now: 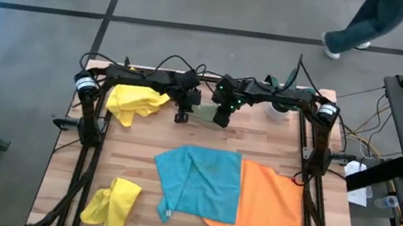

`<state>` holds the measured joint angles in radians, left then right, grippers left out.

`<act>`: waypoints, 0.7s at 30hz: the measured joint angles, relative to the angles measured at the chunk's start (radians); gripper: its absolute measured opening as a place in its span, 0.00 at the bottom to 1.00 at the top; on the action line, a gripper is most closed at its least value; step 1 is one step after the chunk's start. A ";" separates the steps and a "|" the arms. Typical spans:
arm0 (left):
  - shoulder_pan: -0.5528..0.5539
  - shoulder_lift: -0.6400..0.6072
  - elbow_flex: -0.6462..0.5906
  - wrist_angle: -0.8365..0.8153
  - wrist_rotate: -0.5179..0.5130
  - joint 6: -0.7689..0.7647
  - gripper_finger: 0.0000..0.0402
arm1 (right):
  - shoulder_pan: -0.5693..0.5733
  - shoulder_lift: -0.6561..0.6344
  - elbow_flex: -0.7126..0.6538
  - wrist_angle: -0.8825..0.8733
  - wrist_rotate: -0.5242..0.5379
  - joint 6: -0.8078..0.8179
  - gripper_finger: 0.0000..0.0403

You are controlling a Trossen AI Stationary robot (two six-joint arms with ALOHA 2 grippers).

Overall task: Fold microfiber towels
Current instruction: Put the green folded towel into the transparent bin

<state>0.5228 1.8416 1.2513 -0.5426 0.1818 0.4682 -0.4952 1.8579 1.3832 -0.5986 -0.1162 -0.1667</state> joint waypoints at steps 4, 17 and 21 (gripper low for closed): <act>0.001 0.000 0.020 -0.031 0.000 -0.001 0.01 | 0.006 -0.008 0.027 -0.040 0.037 -0.025 0.32; 0.016 0.006 0.019 -0.115 -0.013 0.009 0.01 | 0.042 -0.055 0.126 -0.098 0.115 -0.035 0.42; 0.021 0.006 0.019 -0.111 -0.009 0.009 0.01 | 0.043 -0.056 0.124 -0.113 0.144 -0.036 0.43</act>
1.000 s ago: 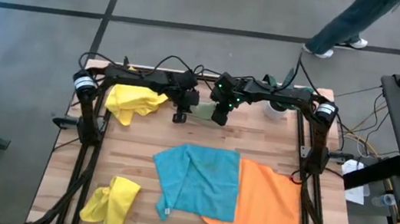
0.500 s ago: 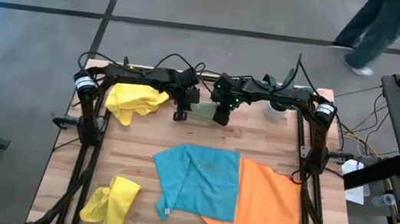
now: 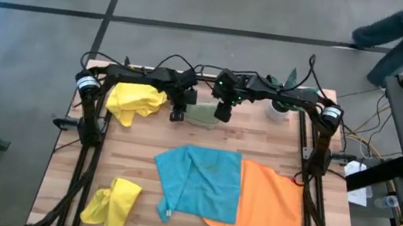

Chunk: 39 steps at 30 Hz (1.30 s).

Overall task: Fold microfiber towels
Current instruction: Put the green folded towel into the transparent bin

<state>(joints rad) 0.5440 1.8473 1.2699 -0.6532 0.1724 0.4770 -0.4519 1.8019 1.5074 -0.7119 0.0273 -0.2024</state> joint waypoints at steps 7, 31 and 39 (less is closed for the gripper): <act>0.016 0.000 0.000 0.037 -0.037 -0.020 0.01 | 0.001 0.000 0.000 0.000 0.009 0.000 0.46; 0.017 -0.012 0.005 0.120 -0.184 -0.054 0.53 | 0.002 -0.001 -0.004 0.003 0.001 0.002 0.46; 0.017 -0.077 0.007 0.117 -0.211 -0.054 0.61 | 0.003 -0.001 -0.005 0.002 0.000 0.001 0.46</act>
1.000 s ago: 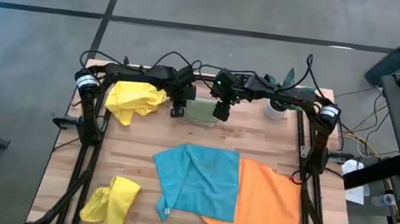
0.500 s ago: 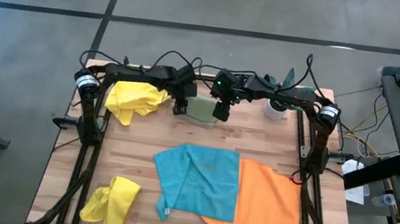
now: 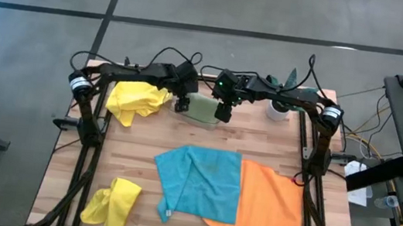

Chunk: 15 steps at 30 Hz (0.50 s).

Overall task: Fold microfiber towels
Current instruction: Put the green folded towel into the transparent bin

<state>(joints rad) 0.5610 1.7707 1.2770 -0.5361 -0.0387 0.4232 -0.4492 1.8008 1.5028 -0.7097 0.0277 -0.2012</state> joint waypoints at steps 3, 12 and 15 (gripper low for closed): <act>0.000 -0.033 0.000 -0.004 -0.004 -0.001 0.63 | 0.000 0.000 0.000 0.000 0.000 0.000 0.46; -0.038 -0.126 -0.009 0.004 0.026 -0.025 0.64 | 0.000 0.000 0.000 0.000 0.000 -0.006 0.46; -0.081 -0.127 -0.019 0.009 0.123 -0.016 0.64 | 0.000 0.000 0.000 0.000 0.000 -0.009 0.46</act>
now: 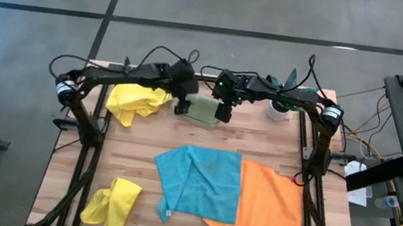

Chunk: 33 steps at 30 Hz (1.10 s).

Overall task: Fold microfiber towels
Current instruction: Put the green folded towel into the transparent bin

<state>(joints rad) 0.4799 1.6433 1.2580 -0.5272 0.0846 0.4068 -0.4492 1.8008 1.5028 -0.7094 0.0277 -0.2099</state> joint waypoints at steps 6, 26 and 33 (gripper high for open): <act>-0.028 0.096 -0.011 0.064 -0.042 0.045 0.56 | 0.003 0.000 0.000 0.001 0.001 0.000 0.46; 0.039 0.314 0.005 0.195 -0.265 0.015 0.49 | 0.033 0.000 0.000 0.002 0.000 -0.010 0.46; 0.038 0.291 0.006 0.202 -0.307 -0.008 0.49 | 0.033 0.000 0.000 0.005 0.000 -0.008 0.46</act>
<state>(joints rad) 0.5181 1.9345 1.2637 -0.3247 -0.2219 0.3988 -0.4160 1.8008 1.5024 -0.7048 0.0277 -0.2184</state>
